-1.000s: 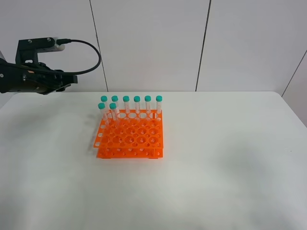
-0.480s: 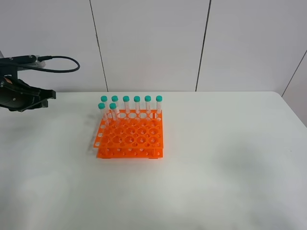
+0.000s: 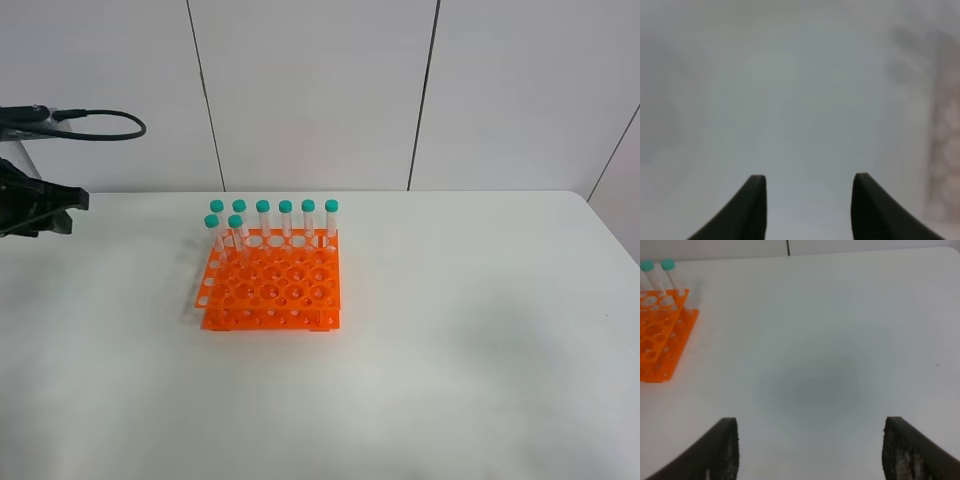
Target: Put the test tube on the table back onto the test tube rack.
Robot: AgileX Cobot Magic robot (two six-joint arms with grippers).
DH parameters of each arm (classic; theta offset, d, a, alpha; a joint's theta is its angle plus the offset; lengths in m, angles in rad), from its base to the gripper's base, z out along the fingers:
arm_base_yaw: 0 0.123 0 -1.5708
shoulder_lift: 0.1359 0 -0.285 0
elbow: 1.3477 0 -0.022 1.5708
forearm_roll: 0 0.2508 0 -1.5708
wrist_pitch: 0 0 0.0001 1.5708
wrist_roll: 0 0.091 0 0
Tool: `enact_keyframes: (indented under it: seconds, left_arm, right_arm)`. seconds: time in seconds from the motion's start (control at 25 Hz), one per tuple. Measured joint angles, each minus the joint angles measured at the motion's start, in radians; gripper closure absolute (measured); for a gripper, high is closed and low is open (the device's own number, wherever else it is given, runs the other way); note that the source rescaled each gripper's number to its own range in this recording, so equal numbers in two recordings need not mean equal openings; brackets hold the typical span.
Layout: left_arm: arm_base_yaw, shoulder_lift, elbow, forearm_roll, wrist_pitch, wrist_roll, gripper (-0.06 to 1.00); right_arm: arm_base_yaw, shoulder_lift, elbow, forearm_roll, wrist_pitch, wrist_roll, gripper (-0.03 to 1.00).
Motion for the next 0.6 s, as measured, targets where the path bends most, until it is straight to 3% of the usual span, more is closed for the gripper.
enact_keyframes:
  seconds: [0.36,0.6]
  left_arm:
    - [0.000,-0.262,0.000,0.013,0.293,0.000,0.70]
    - [0.000,-0.422,0.000,0.013,0.402,0.000,0.70]
  right_arm:
    - [0.000,0.000,0.000,0.000,0.000,0.000,0.06]
    - [0.000,0.000,0.000,0.000,0.000,0.000,0.06]
